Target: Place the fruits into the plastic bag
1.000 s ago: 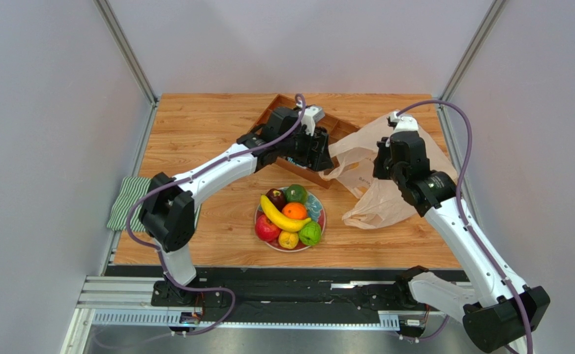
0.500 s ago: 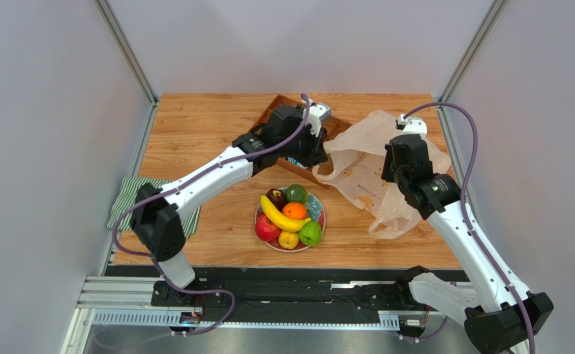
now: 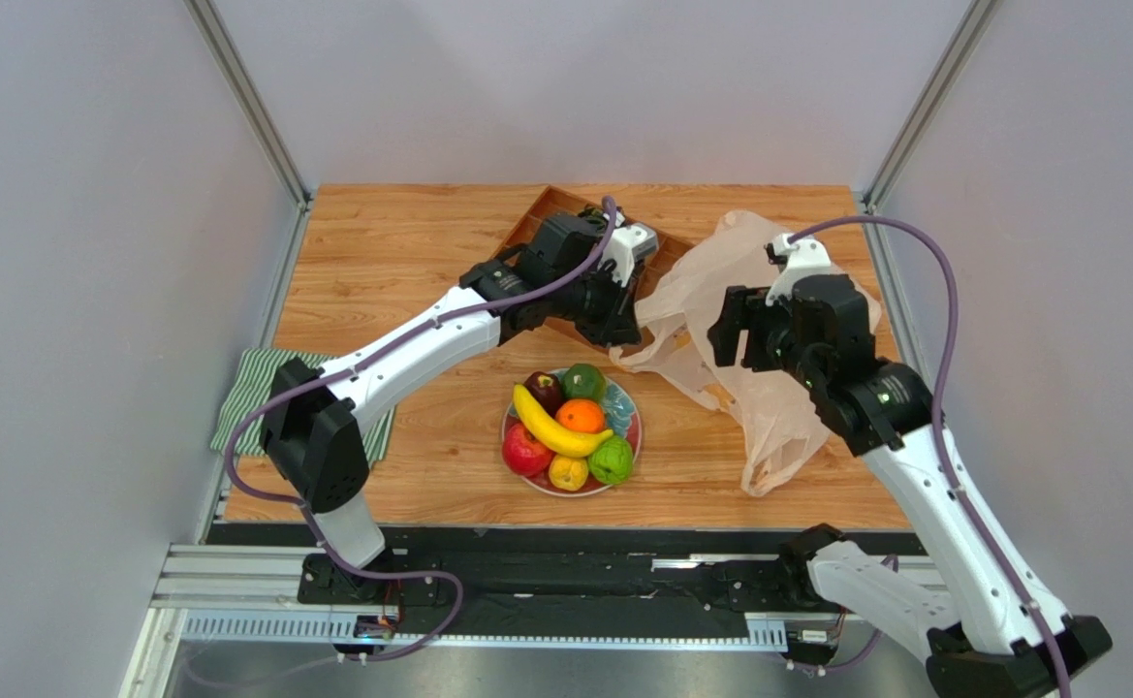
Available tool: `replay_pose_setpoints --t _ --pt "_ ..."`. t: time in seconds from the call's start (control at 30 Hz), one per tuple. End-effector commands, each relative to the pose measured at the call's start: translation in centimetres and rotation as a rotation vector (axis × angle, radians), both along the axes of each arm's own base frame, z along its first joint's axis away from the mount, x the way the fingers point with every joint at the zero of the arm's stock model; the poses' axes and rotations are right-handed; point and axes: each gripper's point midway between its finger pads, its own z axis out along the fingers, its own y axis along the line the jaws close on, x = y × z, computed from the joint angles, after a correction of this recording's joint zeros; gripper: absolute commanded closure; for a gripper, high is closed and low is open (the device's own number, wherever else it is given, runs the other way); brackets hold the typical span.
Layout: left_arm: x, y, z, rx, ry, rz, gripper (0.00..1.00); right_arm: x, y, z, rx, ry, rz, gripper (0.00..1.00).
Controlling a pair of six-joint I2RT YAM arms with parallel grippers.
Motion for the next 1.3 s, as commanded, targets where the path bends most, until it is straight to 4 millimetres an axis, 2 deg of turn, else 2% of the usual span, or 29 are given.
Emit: replay_pose_setpoints --t 0.0,0.03,0.07,0.1,0.17,0.33,0.43,0.47,0.53,0.57,0.67,0.7,0.9,1.27 --pt "-0.3 0.1 1.3 -0.043 -0.004 -0.037 1.00 -4.3 6.7 6.5 0.210 -0.181 0.413 0.27" --pt "-0.3 0.1 1.2 -0.047 0.002 -0.039 1.00 -5.4 7.5 7.1 0.231 -0.204 0.476 0.27" --pt "-0.4 0.1 1.3 -0.055 0.014 -0.046 1.00 -6.8 9.2 6.3 0.250 -0.185 0.567 0.27" --pt "-0.3 0.1 1.2 -0.063 0.026 -0.047 1.00 -7.1 10.0 6.4 0.259 -0.209 0.597 0.27" --pt "-0.2 0.2 1.1 -0.074 0.048 -0.055 1.00 -8.2 12.2 4.1 0.222 -0.180 0.656 0.27" --pt "-0.2 0.6 0.1 -0.053 0.086 -0.085 1.00 -8.6 15.7 0.7 0.005 -0.235 0.684 0.29" --pt "-0.3 0.9 0.0 -0.051 0.102 -0.102 1.00 -8.7 17.7 -1.2 -0.061 -0.200 0.726 0.34" --pt "-0.4 1.0 0.2 -0.055 0.107 -0.112 1.00 -8.7 18.6 -2.5 -0.092 -0.173 0.747 0.36" --pt "-0.4 1.0 0.5 -0.057 0.103 -0.124 1.00 -8.9 19.7 -3.2 -0.114 -0.161 0.775 0.38" --pt "-0.6 1.1 0.4 -0.048 0.113 -0.127 1.00 -8.8 20.3 -4.5 -0.160 -0.148 0.799 0.39" --pt "-0.6 1.3 0.3 -0.042 0.123 -0.130 1.00 -8.8 21.4 -5.7 -0.203 -0.141 0.827 0.42" --pt "-0.6 1.3 0.3 -0.043 0.125 -0.130 1.00 -8.7 21.9 -6.7 -0.226 -0.124 0.834 0.43" --pt "-0.6 1.3 0.3 -0.049 0.148 -0.137 1.00 -8.3 23.2 -8.5 -0.330 -0.129 0.857 0.42" --pt "-0.5 1.4 -0.1 -0.041 0.165 -0.134 1.00 -8.5 24.8 -10.4 -0.350 -0.111 0.926 0.42"
